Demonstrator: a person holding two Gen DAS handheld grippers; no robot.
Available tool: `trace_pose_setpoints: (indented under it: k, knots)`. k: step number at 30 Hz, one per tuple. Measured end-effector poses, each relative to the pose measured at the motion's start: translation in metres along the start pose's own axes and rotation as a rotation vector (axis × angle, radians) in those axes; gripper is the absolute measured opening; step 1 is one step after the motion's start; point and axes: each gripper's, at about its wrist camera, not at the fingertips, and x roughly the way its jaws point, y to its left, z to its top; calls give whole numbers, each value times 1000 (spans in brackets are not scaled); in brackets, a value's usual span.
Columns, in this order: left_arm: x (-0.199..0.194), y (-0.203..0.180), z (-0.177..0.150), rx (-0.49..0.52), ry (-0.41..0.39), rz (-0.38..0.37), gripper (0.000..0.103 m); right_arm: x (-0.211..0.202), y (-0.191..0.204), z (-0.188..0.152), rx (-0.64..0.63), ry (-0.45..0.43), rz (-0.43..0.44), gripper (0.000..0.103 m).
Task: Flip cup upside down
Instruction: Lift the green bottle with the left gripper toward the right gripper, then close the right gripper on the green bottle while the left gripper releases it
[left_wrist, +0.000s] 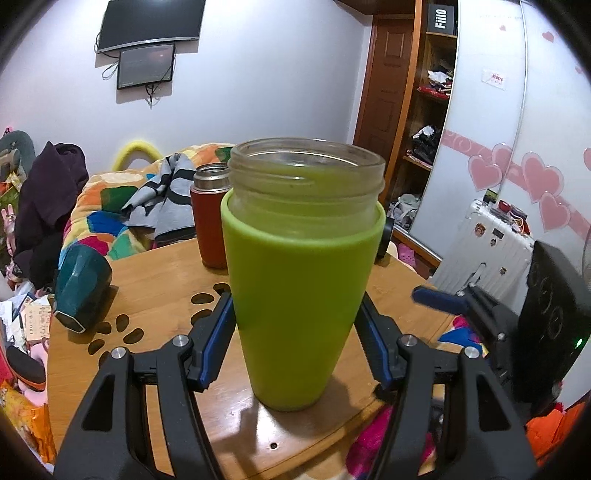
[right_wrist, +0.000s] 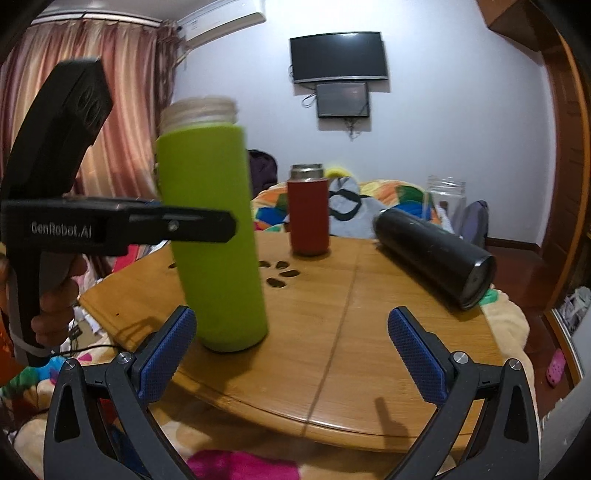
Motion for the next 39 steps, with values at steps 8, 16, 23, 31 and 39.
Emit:
trace_pose_setpoints:
  k: [8,16,23,31,39]
  knots:
    - [-12,0,-3,-11,-21,-30,63,27,18,1,-46,24,69,103]
    - [-54,17,-19,-25,-124,26,63,52,34,3,-84,49,106,86]
    - [-52,51,-25,-141,-112,27,63,70,34,0,-57,112,127,68]
    - [-45,31,-12,-115,-133,-112,64,68,40,-2,-70,113,130,63]
    - [-17,25,12,-154,-93,-221,68,66,41,-1,-84,120,128,62]
